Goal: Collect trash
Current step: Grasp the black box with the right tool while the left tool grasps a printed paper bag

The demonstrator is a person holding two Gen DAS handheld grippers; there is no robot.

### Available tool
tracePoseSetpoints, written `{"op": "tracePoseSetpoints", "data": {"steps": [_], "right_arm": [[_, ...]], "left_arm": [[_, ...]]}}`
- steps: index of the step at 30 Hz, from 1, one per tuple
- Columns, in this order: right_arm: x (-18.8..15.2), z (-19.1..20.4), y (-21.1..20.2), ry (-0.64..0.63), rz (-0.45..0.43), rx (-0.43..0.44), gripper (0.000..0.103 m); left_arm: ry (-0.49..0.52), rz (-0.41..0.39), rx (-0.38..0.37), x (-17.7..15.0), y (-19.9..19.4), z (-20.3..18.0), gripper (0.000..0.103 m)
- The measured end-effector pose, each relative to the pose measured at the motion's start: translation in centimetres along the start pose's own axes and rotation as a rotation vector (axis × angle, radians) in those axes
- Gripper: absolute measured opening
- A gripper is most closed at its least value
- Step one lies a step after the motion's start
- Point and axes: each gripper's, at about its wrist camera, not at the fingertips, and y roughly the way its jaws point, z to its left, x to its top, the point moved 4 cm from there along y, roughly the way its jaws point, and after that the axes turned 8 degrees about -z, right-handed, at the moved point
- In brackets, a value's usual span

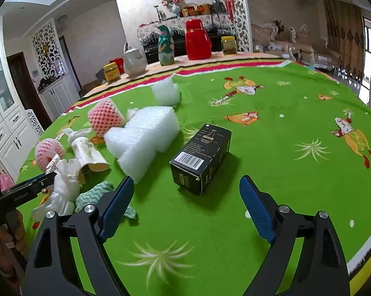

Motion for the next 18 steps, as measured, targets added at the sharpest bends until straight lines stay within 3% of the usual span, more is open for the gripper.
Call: {"op": "tracePoseSetpoints", "data": {"steps": [7,11,15,18], "right_arm": [[0.5,-0.3,4.0,0.009,0.106,-0.074,0.083],[0.7,0.3,5.9,-0.014,0.128,-0.097,0.083],[0.8,0.8,7.7,-0.058,0.138,-0.144,0.082],[0.6,0.3,8.4,-0.031,0.173,-0.137,0.068]], "left_arm": [[0.03,0.026,0.066,0.4,2.0,-0.3,0.063],[-0.028,0.068,0.02,0.0,2.7,0.5,0.06],[-0.064,0.062,-0.011,0.0,2.5,0.9,0.059],[-0.071,0.056,-0.044,0.1,2.3,1.0,0.058]]}}
